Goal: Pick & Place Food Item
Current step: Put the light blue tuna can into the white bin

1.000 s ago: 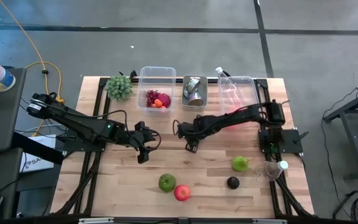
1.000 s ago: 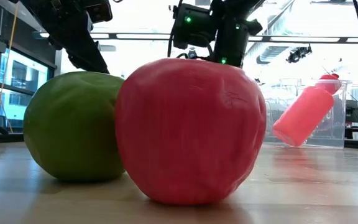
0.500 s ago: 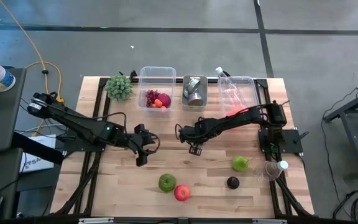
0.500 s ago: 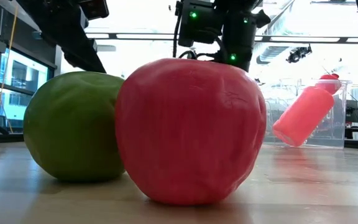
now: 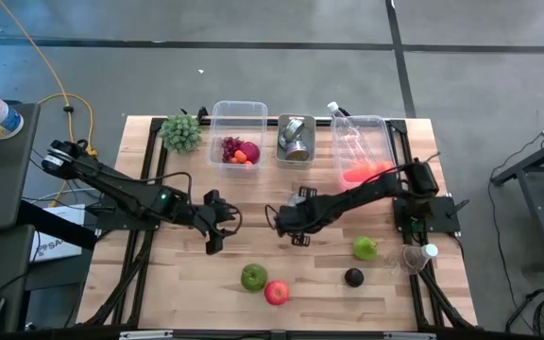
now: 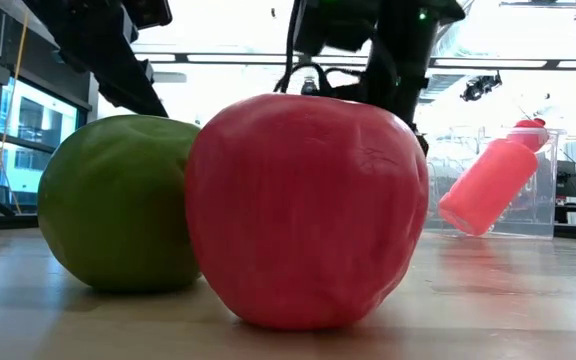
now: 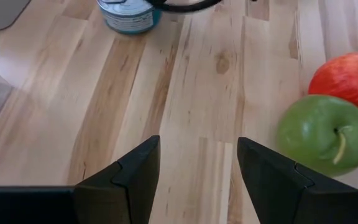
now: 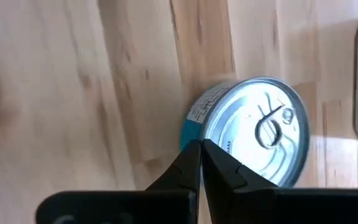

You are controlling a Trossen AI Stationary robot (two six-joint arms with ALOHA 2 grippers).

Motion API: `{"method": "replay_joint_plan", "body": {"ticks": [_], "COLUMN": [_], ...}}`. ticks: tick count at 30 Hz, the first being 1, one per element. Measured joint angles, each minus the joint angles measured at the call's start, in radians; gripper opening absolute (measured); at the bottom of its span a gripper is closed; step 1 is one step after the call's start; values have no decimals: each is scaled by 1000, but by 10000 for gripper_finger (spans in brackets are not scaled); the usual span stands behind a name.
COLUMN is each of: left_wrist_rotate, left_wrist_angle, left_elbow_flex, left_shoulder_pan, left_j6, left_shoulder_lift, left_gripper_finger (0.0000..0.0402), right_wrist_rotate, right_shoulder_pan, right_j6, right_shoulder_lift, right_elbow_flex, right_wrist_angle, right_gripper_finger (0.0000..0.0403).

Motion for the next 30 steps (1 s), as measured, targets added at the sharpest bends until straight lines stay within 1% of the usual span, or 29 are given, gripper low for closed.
{"method": "replay_joint_plan", "body": {"ticks": [6, 13, 18, 21, 26, 30], "left_wrist_rotate": [0, 0, 0, 0, 0, -9], "left_wrist_angle": [3, 4, 6, 8, 8, 9], "left_elbow_flex": [0, 0, 0, 0, 0, 0], "left_shoulder_pan": [0, 0, 0, 0, 1, 1], "left_j6": [-9, -9, -9, -9, -9, -8], "left_shoulder_lift": [0, 0, 0, 0, 0, 0], "left_gripper_finger": [205, 205, 205, 205, 205, 205], "right_wrist_rotate": [51, 70, 68, 56, -33, -63], "right_shoulder_pan": [15, 14, 10, 9, 7, 1], "right_j6": [-22, -26, -22, -20, -22, -10], "right_shoulder_lift": [-26, -83, -147, -169, -192, -182], "right_elbow_flex": [3, 5, 6, 6, 8, 7], "right_wrist_angle": [4, 27, 34, 40, 49, 44], "right_gripper_finger": [1, 1, 1, 1, 2, 2]}}
